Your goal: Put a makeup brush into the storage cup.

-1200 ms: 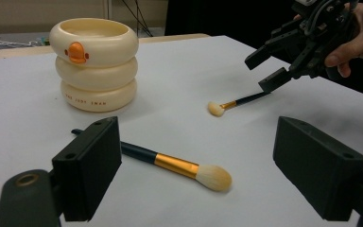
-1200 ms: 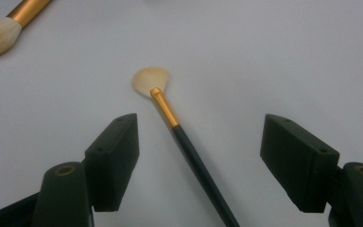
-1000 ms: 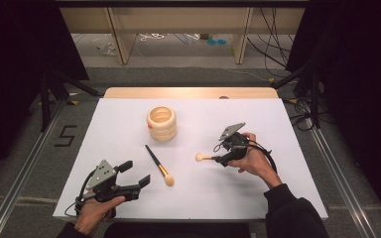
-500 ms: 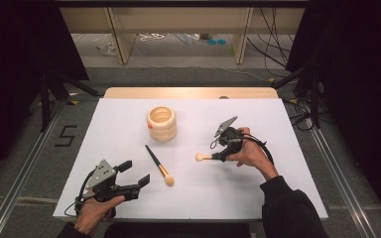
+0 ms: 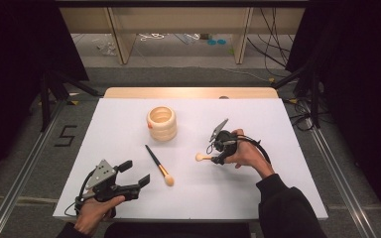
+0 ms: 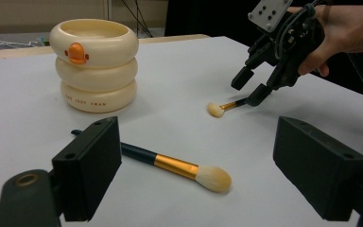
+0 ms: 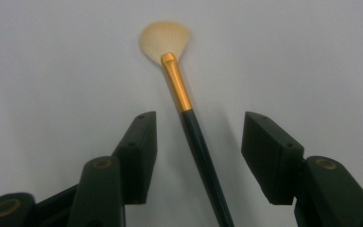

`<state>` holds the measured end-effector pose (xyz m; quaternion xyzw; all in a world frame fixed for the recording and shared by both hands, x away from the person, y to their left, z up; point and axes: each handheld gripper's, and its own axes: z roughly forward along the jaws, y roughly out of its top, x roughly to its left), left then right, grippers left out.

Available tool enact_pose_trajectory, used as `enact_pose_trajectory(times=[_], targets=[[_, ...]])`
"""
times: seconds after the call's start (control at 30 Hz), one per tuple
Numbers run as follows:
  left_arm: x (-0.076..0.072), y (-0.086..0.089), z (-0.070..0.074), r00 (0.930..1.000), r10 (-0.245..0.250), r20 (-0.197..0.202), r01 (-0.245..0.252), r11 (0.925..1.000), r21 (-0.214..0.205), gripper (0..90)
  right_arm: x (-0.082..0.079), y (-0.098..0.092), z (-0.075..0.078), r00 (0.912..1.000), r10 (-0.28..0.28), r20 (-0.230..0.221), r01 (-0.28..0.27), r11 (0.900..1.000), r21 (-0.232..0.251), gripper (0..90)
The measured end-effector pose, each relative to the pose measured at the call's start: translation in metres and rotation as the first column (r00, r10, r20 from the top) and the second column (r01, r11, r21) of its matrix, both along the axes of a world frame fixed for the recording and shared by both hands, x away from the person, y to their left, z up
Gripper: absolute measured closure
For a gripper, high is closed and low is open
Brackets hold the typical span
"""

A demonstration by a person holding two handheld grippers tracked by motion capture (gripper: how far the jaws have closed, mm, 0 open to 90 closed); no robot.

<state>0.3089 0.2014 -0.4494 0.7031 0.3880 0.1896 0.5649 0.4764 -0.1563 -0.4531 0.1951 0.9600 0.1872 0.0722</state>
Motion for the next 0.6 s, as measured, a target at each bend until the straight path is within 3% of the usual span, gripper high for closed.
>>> enact_pose_trajectory(times=[0.27,0.6], targets=[[0.0,0.0,0.0,1.0,0.0,0.0,0.0,1.0,-0.001,15.8,0.005,0.0,-0.001,0.999,0.029,-0.034,-0.03,0.9991,-0.031,54.3],[0.0,0.0,0.0,1.0,-0.001,-0.002,0.001,1.0,0.001,15.8,0.01,-0.003,-0.004,0.9952,0.02,-0.096,-0.025,0.9983,-0.052,63.1]])
